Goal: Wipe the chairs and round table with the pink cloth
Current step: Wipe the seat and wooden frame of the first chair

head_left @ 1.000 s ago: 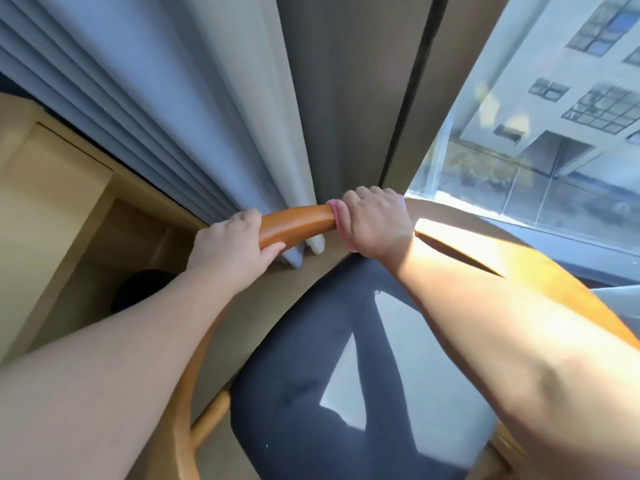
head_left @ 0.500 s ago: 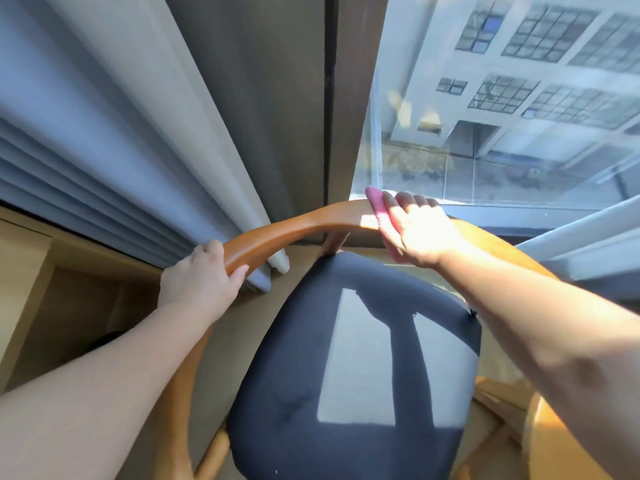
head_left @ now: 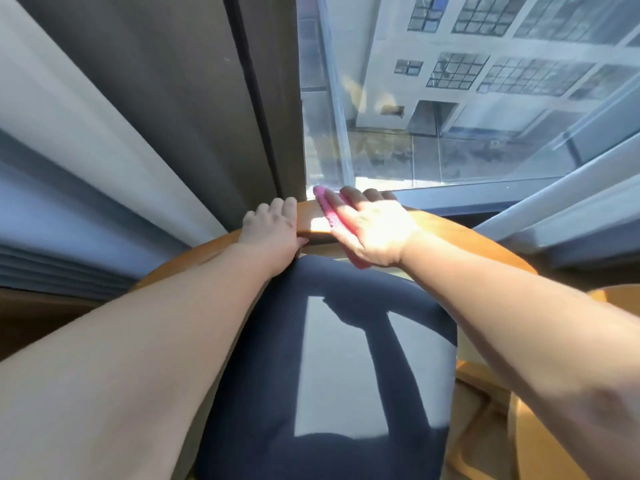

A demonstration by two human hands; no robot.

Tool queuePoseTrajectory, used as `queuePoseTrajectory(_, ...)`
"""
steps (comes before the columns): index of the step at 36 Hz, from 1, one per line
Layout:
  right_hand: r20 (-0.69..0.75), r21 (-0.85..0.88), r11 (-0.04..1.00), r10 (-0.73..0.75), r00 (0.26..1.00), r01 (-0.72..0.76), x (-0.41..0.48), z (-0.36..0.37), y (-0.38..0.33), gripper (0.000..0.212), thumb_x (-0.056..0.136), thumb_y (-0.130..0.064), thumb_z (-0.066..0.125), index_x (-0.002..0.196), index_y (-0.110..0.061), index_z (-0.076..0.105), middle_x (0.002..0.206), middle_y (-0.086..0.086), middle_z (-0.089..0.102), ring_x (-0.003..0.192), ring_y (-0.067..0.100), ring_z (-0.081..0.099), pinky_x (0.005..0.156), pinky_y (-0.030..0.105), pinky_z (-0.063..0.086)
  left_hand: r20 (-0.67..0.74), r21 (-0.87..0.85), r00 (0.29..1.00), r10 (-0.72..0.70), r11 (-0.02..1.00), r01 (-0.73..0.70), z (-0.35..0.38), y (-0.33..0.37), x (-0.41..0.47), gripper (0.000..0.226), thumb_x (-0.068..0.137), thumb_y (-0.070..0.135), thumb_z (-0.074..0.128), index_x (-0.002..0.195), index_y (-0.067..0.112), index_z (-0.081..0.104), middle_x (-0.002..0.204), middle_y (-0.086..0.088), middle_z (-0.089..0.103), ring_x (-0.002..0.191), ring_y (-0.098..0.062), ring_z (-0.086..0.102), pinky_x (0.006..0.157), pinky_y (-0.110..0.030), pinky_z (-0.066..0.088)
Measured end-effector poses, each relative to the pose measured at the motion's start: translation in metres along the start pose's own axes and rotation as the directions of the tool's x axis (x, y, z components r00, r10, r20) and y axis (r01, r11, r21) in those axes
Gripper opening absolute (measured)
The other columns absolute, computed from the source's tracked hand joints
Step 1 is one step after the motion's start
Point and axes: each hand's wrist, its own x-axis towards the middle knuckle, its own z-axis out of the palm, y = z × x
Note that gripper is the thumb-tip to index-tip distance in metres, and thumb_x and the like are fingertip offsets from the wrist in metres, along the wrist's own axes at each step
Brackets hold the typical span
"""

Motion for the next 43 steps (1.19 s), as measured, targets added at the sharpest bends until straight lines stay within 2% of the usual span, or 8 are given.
queuePoseTrajectory(4,0.017,-0.037,0.999,0.011,1.000,-0.010,-0.003,-0.002,-0.003,0.070,0.090,-0.050,0.001,0.155,-0.024,-0.001,0.143,0.013,0.041,0.112,0.039,0.047,0.093,0.046,0.038,-0.034,0.028,0.999,-0.008,1.000,0.009,0.005,-0.001,0.000,0.061,0.089,0.051,0.051,0.132,0.015,0.027,0.121,-0.010,0.045,0.105,-0.029,0.046,0.085,-0.040,0.036)
queuePoseTrajectory(9,0.017,-0.046,0.984,0.173,0.985,-0.172,-0.013,0.000,0.001,0.076,0.086,-0.050,-0.005,0.153,-0.021,0.014,0.142,0.010,0.045,0.111,0.038,0.049,0.088,0.046,0.037,-0.006,0.023,1.000,-0.014,1.000,0.014,-0.001,0.002,-0.002,0.058,0.091,0.050,0.048,0.132,0.016,0.026,0.120,-0.009,0.044,0.106,-0.028,0.046,0.087,-0.041,0.037)
queuePoseTrajectory(17,-0.057,-0.056,0.931,0.358,0.932,-0.361,-0.058,0.010,0.033,0.063,0.094,-0.055,0.015,0.133,-0.016,0.045,0.106,0.014,0.060,0.089,0.036,0.055,0.077,0.043,0.040,-0.005,0.036,1.000,-0.004,0.999,0.004,-0.006,0.004,-0.004,0.057,0.092,0.049,0.047,0.132,0.014,0.026,0.119,-0.009,0.044,0.105,-0.028,0.045,0.088,-0.041,0.037)
queuePoseTrajectory(24,-0.037,-0.070,0.876,0.476,0.879,-0.477,-0.091,0.015,0.050,0.076,0.089,-0.066,0.011,0.139,-0.015,0.037,0.110,0.014,0.056,0.091,0.038,0.055,0.076,0.045,0.041,-0.023,0.048,1.000,0.002,0.999,-0.001,-0.004,0.004,-0.004,0.055,0.092,0.049,0.047,0.129,0.014,0.027,0.117,-0.010,0.045,0.104,-0.028,0.046,0.087,-0.041,0.037)
queuePoseTrajectory(34,-0.056,-0.090,0.789,0.605,0.794,-0.607,-0.127,0.025,0.063,0.068,0.092,-0.062,0.018,0.142,-0.019,0.033,0.113,0.014,0.057,0.095,0.037,0.055,0.079,0.044,0.042,-0.012,0.052,1.000,0.005,0.999,-0.004,-0.007,0.008,-0.005,0.055,0.092,0.048,0.047,0.130,0.013,0.027,0.119,-0.011,0.044,0.107,-0.030,0.046,0.090,-0.044,0.037)
queuePoseTrajectory(38,-0.079,-0.082,0.787,0.607,0.791,-0.612,-0.126,0.028,0.063,0.070,0.090,-0.062,0.011,0.136,-0.017,0.038,0.108,0.015,0.057,0.092,0.037,0.056,0.077,0.044,0.042,0.036,0.210,0.999,-0.038,0.977,0.030,-0.009,0.014,-0.005,0.071,0.094,0.051,0.039,0.142,0.006,0.011,0.144,-0.017,0.024,0.133,-0.033,0.024,0.109,-0.054,0.019)
queuePoseTrajectory(40,-0.085,-0.073,0.792,0.601,0.795,-0.607,-0.126,0.028,0.063,0.072,0.089,-0.063,0.009,0.136,-0.017,0.039,0.107,0.014,0.057,0.091,0.038,0.056,0.077,0.044,0.042,0.002,0.354,0.994,0.111,0.929,-0.105,-0.011,0.025,-0.005,0.080,0.095,0.051,0.033,0.147,0.005,-0.008,0.156,-0.017,-0.004,0.144,-0.032,-0.002,0.113,-0.054,0.001)
queuePoseTrajectory(43,-0.108,-0.062,0.794,0.597,0.795,-0.605,-0.127,0.029,0.066,0.073,0.089,-0.064,0.010,0.136,-0.016,0.039,0.107,0.014,0.058,0.091,0.037,0.057,0.076,0.043,0.041,-0.057,0.248,0.890,0.453,0.870,-0.427,-0.006,0.069,-0.013,0.081,0.093,0.042,0.043,0.149,0.013,-0.007,0.158,-0.010,-0.005,0.145,-0.026,-0.002,0.114,-0.047,-0.003)
